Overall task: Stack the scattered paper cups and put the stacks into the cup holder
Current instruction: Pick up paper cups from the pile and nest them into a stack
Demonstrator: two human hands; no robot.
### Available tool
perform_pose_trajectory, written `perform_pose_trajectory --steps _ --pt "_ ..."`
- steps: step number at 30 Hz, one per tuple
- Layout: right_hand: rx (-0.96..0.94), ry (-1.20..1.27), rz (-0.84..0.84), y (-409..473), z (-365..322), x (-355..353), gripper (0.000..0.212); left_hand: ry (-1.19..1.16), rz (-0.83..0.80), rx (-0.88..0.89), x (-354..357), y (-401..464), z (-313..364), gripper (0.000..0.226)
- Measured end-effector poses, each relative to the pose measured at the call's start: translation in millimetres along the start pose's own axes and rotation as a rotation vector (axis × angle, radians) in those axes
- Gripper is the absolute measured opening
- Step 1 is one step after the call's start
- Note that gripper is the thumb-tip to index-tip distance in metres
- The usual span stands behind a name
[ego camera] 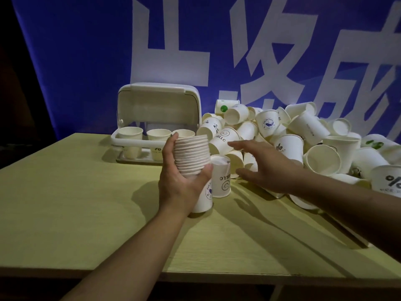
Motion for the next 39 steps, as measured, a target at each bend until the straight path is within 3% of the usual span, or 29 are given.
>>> perform_pose_trajectory --steps 5,12,19,24,28,31,36,39 --pt "0.065 0.173 -0.024 17.2 -2.5 25.2 0.075 0.011 0.09 -0.062 -8.1 2.6 -4.6 0.091" --pt "0.095 0.314 0.124 23.7 -7.0 22.4 0.069 -0.092 -0.051 -0.045 -0.3 2.1 -3.2 0.091" --pt "0.097 0.469 0.491 15.1 -0.6 -37.2 0.047 -0.235 -0.26 -0.016 16.5 -1.5 2.0 0.086" --pt "0.045 0.652 0.53 13.1 -18.5 -38.7 0.039 -0.265 -0.379 0.015 24.0 -5.4 7.1 0.089" --pt "-0.024 0.838 0.457 18.3 -36.9 -25.0 0.007 -0.304 -0.376 0.024 24.3 -5.3 8.7 0.091" --pt "0.011 0.913 0.459 23.4 -38.7 -17.8 0.012 -0.324 -0.363 0.038 23.2 -4.5 8.4 0.097" --pt "0.032 0.86 0.244 29.5 -43.2 -14.5 0.064 -0.341 -0.346 0.03 20.7 -3.9 9.7 0.098" --pt "0.027 0.781 0.224 26.3 -42.3 -16.8 0.061 -0.324 -0.36 0.045 22.3 -4.9 10.3 0.095"
Point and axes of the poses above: each hand's wrist, its own y-axis towards the middle knuckle, its own x-axis out of the palm, z = x × y, the point moved 6 cm from there along y, towards the middle knuckle, and after that the axes turned 8 degrees about -z, right-handed, at the moved point
